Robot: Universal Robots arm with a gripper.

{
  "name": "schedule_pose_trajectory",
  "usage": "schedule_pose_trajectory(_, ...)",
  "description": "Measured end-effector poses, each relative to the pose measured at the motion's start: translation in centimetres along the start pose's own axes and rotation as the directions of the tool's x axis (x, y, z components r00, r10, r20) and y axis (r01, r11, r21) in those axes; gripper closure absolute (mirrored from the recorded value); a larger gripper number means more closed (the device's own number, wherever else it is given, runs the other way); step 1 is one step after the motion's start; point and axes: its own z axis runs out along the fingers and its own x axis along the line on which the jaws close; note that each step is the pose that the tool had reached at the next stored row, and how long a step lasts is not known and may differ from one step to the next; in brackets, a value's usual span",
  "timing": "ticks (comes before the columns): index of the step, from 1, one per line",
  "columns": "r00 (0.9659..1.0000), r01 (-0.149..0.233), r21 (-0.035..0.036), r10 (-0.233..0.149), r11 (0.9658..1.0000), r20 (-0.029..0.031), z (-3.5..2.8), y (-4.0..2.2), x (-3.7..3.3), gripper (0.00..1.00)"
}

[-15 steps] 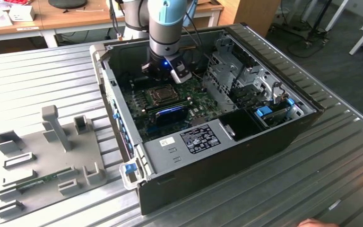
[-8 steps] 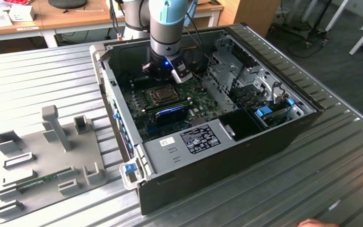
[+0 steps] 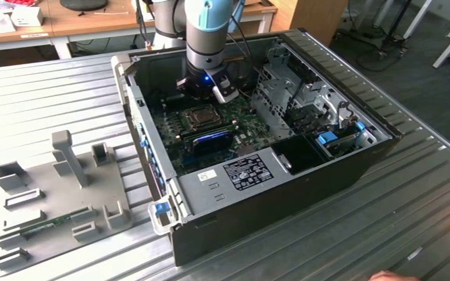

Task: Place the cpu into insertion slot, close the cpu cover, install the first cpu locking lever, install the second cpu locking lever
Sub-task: 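Install the first cpu locking lever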

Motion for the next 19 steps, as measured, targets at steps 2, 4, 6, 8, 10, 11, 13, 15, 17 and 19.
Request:
schedule_pose_trajectory(2, 1.0000, 0.000, 0.0000, 0.000, 1.0000, 0.0000, -0.01, -0.03, -0.01, 0.89)
schedule_pose_trajectory(4, 1.0000, 0.000, -0.0001, 0.000, 1.0000, 0.0000, -0.01, -0.07, -0.02, 0.89)
schedule_pose_trajectory(6, 1.0000, 0.000, 0.0003, 0.000, 1.0000, 0.0001, -0.03, -0.12, -0.03, 0.89)
schedule_pose_trajectory(8, 1.0000, 0.000, -0.0001, 0.000, 1.0000, -0.0001, -0.02, -0.14, -0.03, 0.89)
schedule_pose_trajectory(10, 1.0000, 0.000, -0.0002, 0.000, 1.0000, -0.0001, -0.02, -0.14, -0.03, 0.89)
schedule_pose_trajectory(11, 1.0000, 0.000, -0.0003, 0.000, 1.0000, -0.0001, -0.02, -0.14, -0.04, 0.89)
schedule_pose_trajectory(13, 1.0000, 0.000, -0.0003, 0.000, 1.0000, -0.0001, -0.02, -0.14, -0.03, 0.89)
schedule_pose_trajectory(15, 1.0000, 0.000, -0.0003, 0.000, 1.0000, -0.0001, -0.03, -0.14, -0.03, 0.89)
schedule_pose_trajectory(17, 1.0000, 0.000, -0.0001, 0.000, 1.0000, 0.0003, -0.13, -0.12, -0.04, 0.89)
schedule_pose_trajectory(19, 1.0000, 0.000, -0.0001, 0.000, 1.0000, -0.0001, -0.30, -0.06, -0.05, 0.89)
